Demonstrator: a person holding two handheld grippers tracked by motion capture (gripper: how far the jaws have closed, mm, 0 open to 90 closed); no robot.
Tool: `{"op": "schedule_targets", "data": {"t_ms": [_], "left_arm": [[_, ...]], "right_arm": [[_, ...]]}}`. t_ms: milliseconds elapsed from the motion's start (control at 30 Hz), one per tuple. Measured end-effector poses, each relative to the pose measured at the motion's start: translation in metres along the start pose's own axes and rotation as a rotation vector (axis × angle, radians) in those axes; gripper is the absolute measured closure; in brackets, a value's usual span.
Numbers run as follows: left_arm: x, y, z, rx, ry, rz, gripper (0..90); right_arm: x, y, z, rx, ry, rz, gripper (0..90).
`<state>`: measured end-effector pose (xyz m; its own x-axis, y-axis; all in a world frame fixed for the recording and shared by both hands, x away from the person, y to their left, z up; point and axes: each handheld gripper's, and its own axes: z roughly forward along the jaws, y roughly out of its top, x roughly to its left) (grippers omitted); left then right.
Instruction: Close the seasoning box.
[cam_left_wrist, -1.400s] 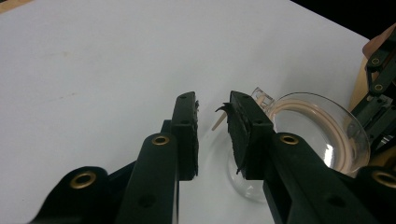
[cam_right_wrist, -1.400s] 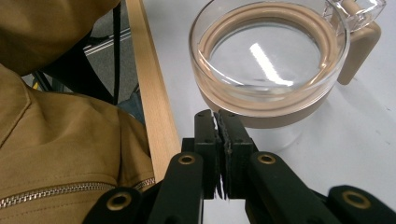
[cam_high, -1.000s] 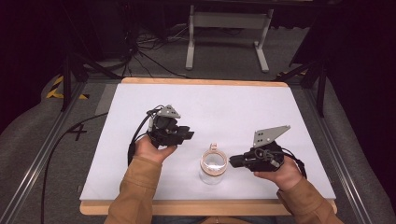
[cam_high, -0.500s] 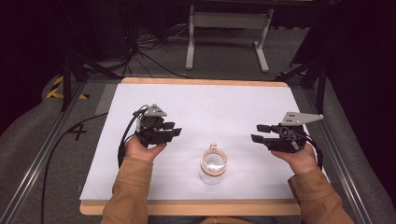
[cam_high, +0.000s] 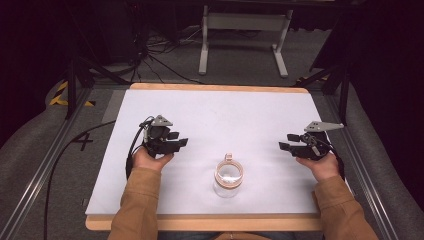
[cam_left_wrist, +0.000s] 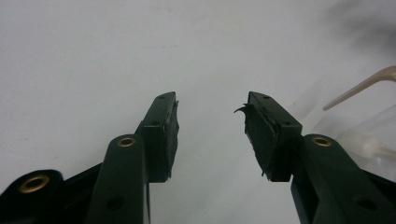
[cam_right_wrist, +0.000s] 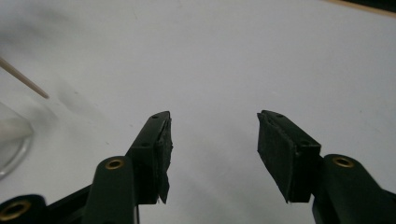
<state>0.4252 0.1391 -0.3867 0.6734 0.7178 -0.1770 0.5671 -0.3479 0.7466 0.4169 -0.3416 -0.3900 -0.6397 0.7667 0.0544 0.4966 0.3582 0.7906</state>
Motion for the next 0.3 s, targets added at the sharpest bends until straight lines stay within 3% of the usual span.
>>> {"op": "schedule_targets", "data": {"t_ms": [67, 300], "left_arm": [[0.001, -0.002, 0.004, 0.024, -0.005, -0.001, 51.9], [0.001, -0.002, 0.004, 0.024, -0.010, 0.011, 50.6]], "right_arm": [[-0.004, -0.006, 0.007, 0.027, -0.005, 0.007, 44.4], [-0.009, -0.015, 0.023, 0.113, -0.010, 0.021, 43.7]]}}
